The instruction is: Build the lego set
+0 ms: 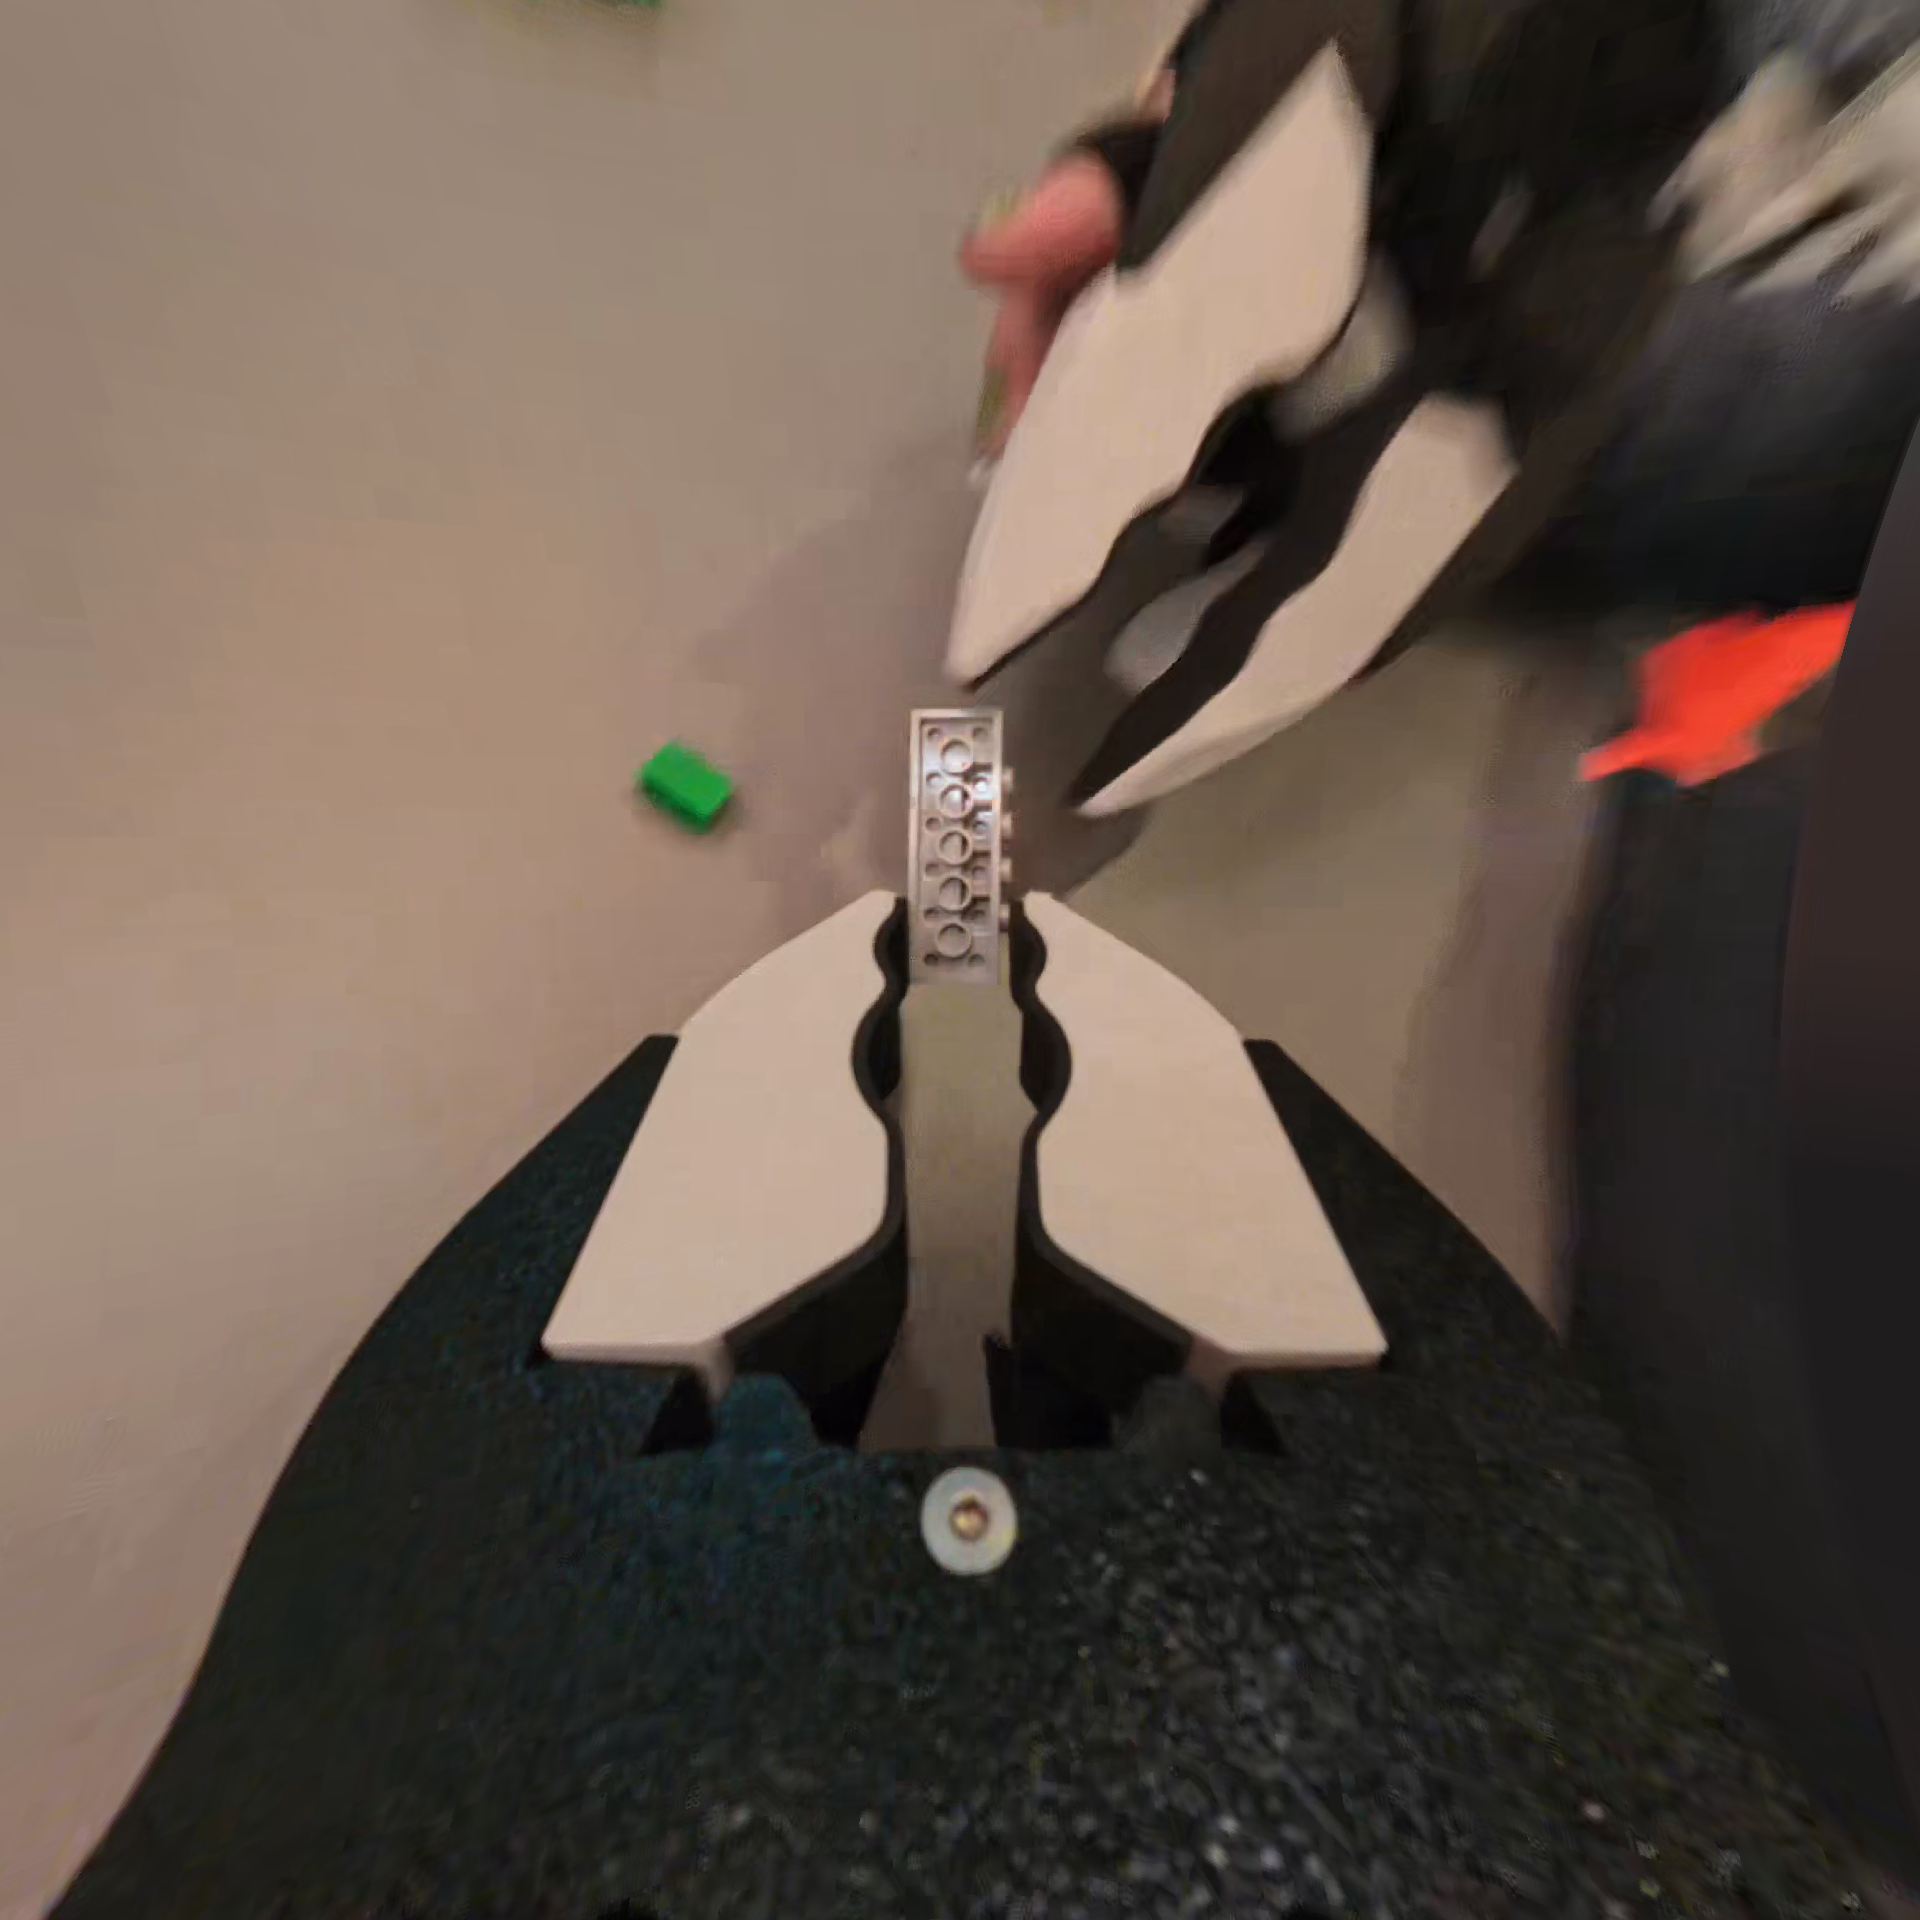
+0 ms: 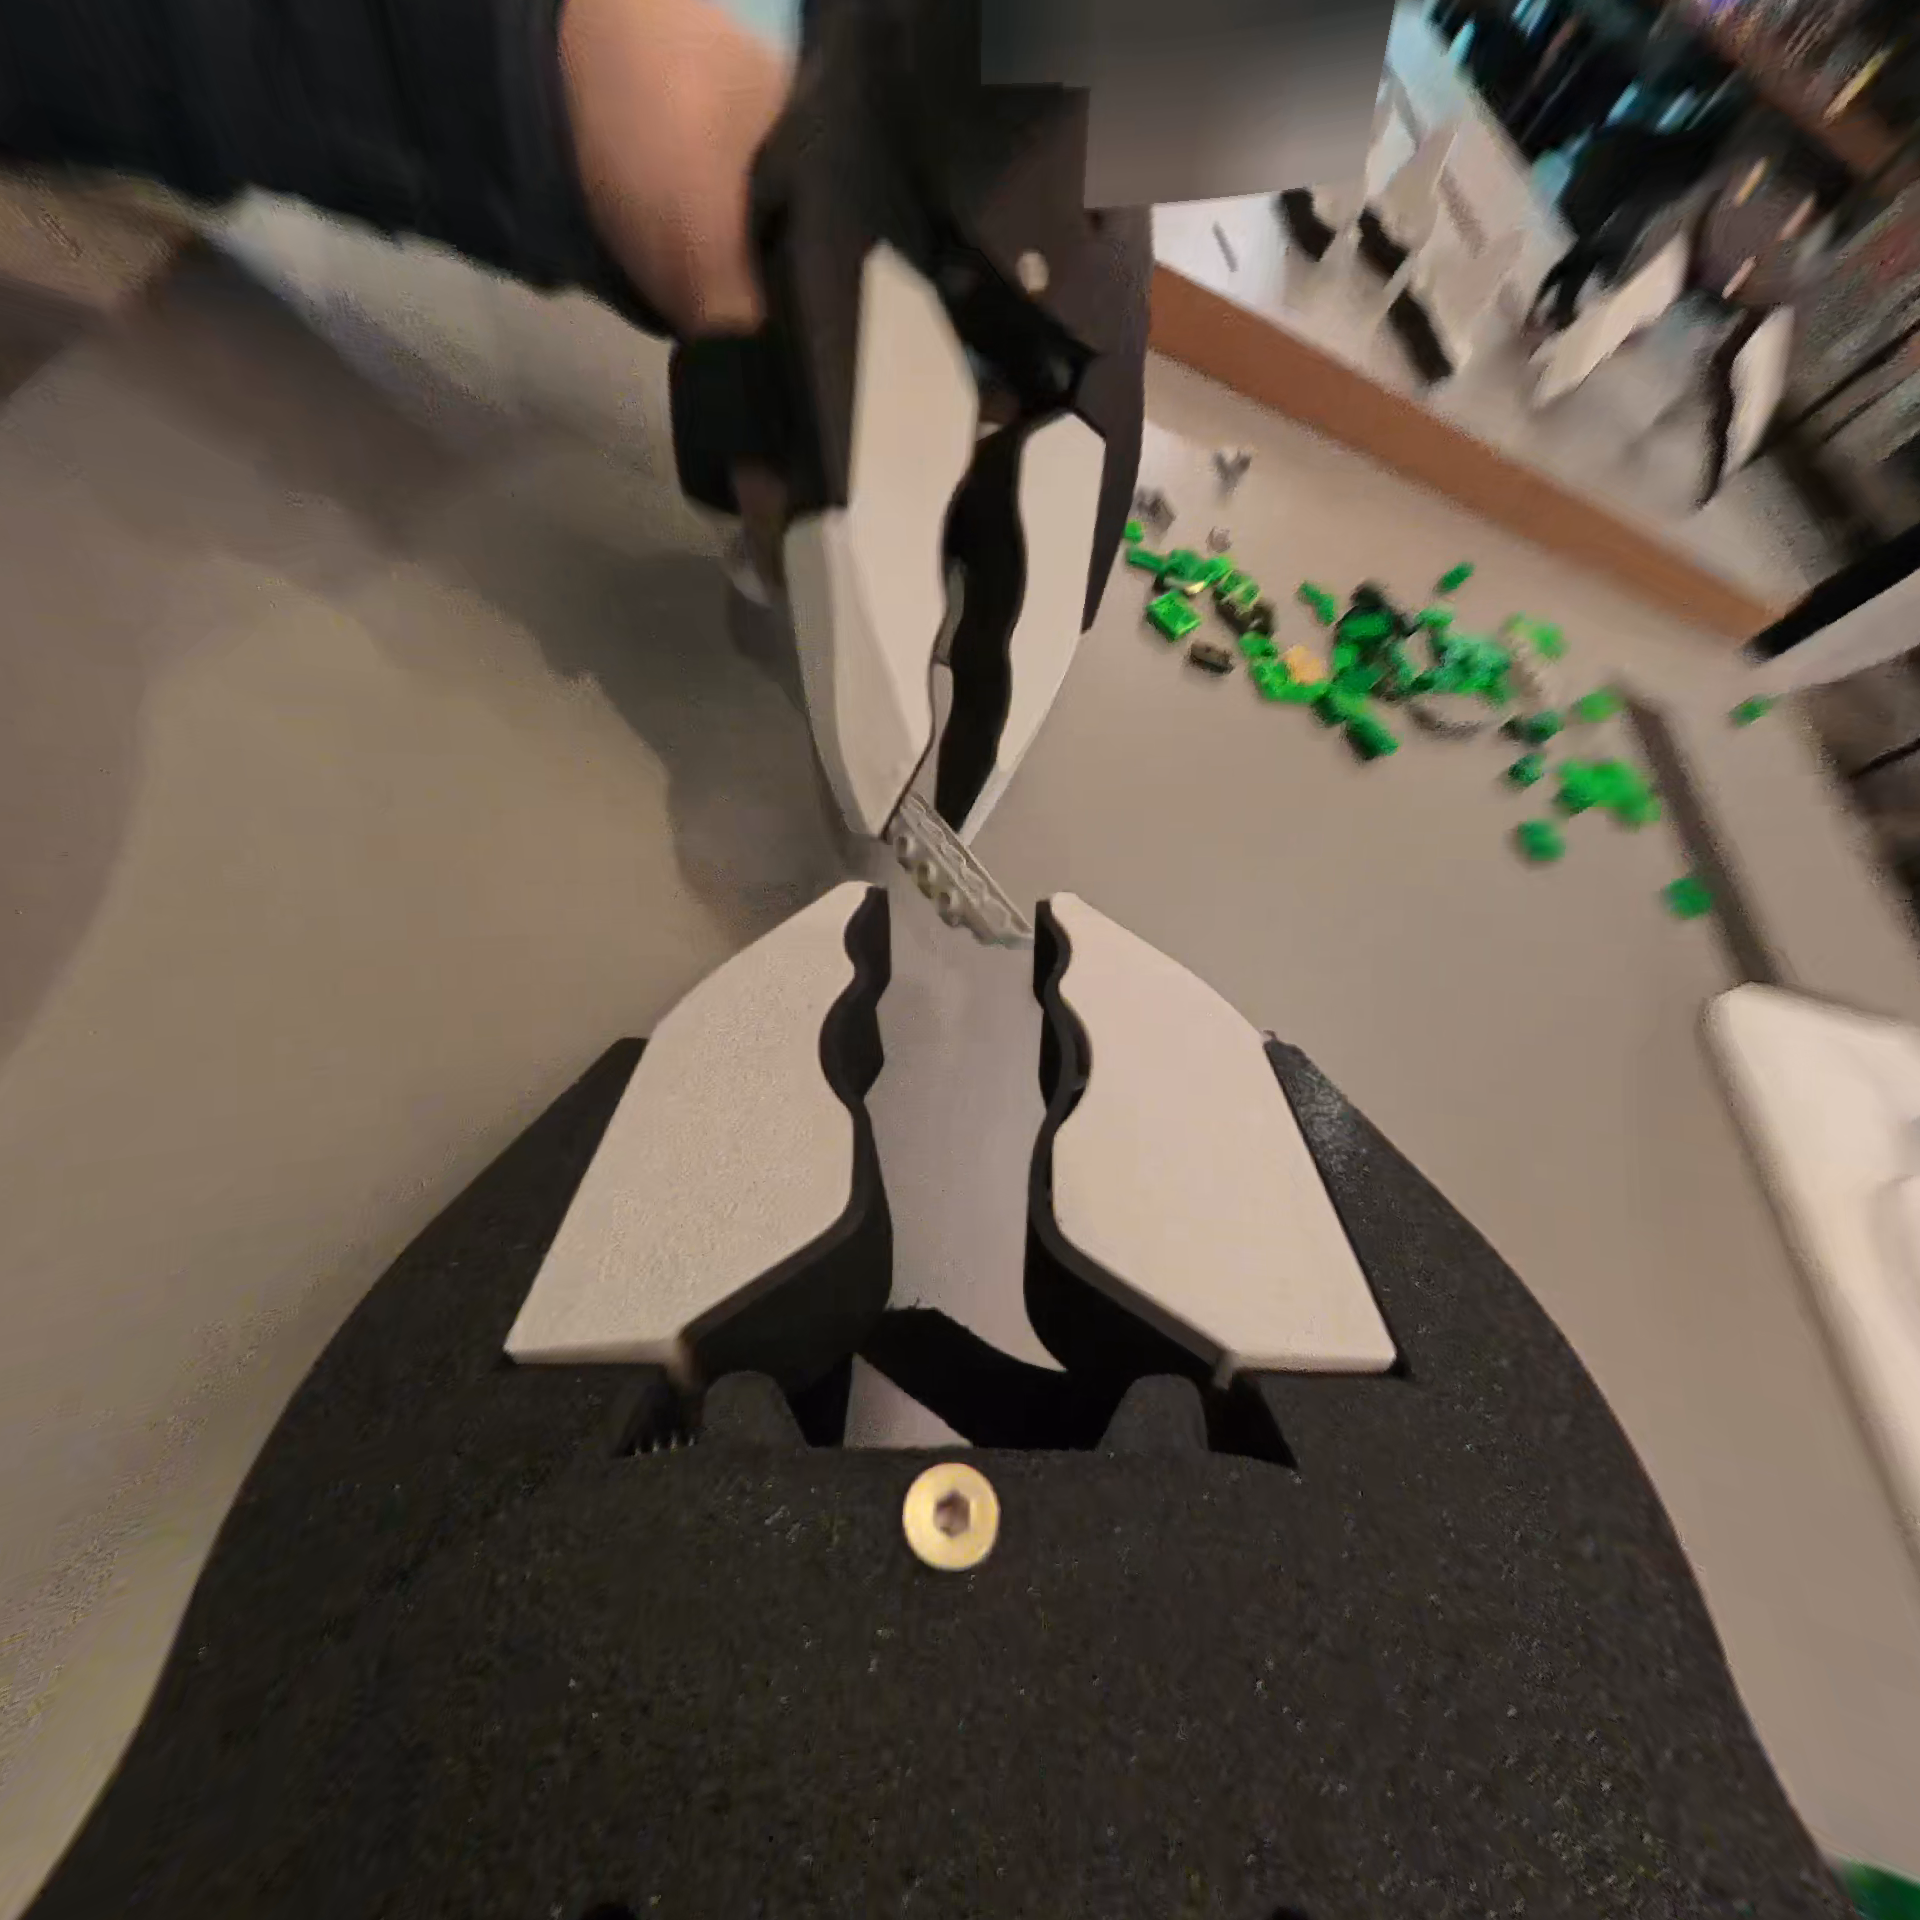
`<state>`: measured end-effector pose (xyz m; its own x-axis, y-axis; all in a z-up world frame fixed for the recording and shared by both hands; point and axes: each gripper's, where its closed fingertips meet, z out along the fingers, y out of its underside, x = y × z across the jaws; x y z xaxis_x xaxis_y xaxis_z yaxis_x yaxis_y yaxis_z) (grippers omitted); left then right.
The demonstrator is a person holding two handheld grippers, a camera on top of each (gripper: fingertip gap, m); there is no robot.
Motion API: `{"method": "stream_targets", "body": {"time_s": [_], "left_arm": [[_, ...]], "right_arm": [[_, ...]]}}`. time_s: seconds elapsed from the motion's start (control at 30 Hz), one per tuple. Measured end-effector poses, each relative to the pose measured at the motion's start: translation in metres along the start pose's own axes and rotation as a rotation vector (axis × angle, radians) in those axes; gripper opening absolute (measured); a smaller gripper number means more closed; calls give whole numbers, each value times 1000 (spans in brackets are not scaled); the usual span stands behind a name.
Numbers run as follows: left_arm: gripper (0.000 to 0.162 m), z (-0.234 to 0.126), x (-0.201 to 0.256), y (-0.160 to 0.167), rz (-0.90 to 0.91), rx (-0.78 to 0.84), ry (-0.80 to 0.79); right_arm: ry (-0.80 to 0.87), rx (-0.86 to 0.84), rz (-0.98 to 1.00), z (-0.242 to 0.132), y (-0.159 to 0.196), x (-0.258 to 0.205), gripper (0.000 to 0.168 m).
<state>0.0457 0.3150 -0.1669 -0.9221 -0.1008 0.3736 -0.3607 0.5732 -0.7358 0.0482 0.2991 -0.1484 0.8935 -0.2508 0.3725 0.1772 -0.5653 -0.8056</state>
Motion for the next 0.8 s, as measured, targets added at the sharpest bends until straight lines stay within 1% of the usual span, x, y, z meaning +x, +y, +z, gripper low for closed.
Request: {"method": "stream_targets", "body": {"time_s": [0.03,0.1,0.17,0.23,0.27,0.3,0.33,0.37,0.4,0.5,0.6,0.67,0.73,0.8], "left_arm": [[18,-5,10,-9,-86,74,105],[18,-14,17,-15,-192,145,221],[17,-18,22,-14,-231,158,273],[18,-17,22,-10,-234,149,267],[18,-17,21,-10,-225,163,258],[24,-20,23,-15,-215,206,266],[39,-24,25,-21,-197,263,276],[48,-28,25,-26,-154,314,256],[53,-31,22,-27,-80,346,187],[53,-34,11,-26,218,351,-93],[50,-34,13,-25,555,299,-305],[49,-30,18,-23,708,249,-355],[47,-26,21,-21,775,210,-364],[22,-22,23,-17,767,177,-346]], "right_arm": [[43,-7,-114,0,-3,-1,26],[140,-13,-332,0,-11,2,26],[199,-31,-461,0,-16,4,17],[168,-60,-484,2,-14,2,13],[139,-70,-451,3,-12,1,12],[110,-69,-399,2,-11,1,6],[98,-59,-329,2,-11,3,5],[67,-64,-235,3,-9,4,5],[13,-83,-120,3,-6,3,5],[-160,-86,203,4,-4,-1,5],[-376,-53,484,3,-12,-11,5],[-520,-44,619,0,-18,-18,5],[-625,-49,708,-1,-21,-22,5],[-689,-46,748,-1,-23,-25,5]]}}
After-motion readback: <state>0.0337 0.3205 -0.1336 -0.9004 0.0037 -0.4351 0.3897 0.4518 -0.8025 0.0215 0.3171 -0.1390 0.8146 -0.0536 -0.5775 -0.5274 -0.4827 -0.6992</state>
